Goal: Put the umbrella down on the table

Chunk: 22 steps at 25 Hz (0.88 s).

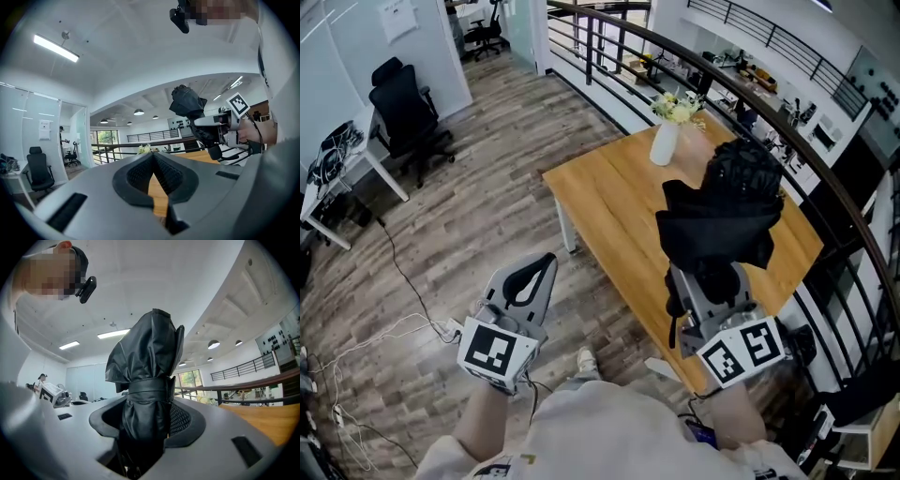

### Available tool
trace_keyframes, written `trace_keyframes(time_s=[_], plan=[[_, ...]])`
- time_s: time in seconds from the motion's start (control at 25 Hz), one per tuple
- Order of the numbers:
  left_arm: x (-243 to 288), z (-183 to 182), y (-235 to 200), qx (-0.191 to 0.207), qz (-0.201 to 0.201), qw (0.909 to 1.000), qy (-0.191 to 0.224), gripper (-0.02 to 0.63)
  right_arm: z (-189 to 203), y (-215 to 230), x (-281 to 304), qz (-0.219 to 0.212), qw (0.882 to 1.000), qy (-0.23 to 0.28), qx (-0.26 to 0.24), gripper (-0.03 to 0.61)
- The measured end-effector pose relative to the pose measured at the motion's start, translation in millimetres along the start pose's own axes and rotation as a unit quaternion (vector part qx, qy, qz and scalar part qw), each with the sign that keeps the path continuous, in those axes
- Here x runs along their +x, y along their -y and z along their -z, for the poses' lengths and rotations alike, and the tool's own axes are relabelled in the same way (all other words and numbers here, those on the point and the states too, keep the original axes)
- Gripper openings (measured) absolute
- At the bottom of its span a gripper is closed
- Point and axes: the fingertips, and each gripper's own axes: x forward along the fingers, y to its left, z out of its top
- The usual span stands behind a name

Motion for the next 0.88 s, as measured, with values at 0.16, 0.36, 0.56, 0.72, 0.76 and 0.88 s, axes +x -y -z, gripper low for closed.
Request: trace_keyframes(time_s=[0.16,0.36,0.56,0.72,0.76,0.88], plan=[[20,11,-18,-0.015,0.004,0.9999,-0.002,0.015,12,8,25,0.004,1.000,-0.015,0.014,0.249],[42,18,-22,-0.023,0.011,0.9997,-0.006,0.015,20,31,40,0.013,0.999,-0.035,0.018,0.249],[64,24,-28,-0.039,0.006,0.9991,-0.017,0.017,31,57,61,0.015,0.998,-0.048,0.045,0.249],[86,27,-27,-0.051,0.008,0.9985,-0.020,0.015,39,77,79,0.011,0.996,-0.056,0.064,0.249],[92,26,-27,-0.062,0.012,0.9979,-0.014,0.015,40,81,84,0.007,0.996,-0.059,0.065,0.249],[117,20,-28,-0.076,0.028,0.9968,-0.001,0.015,46,92,106,-0.006,0.995,-0.070,0.071,0.249]])
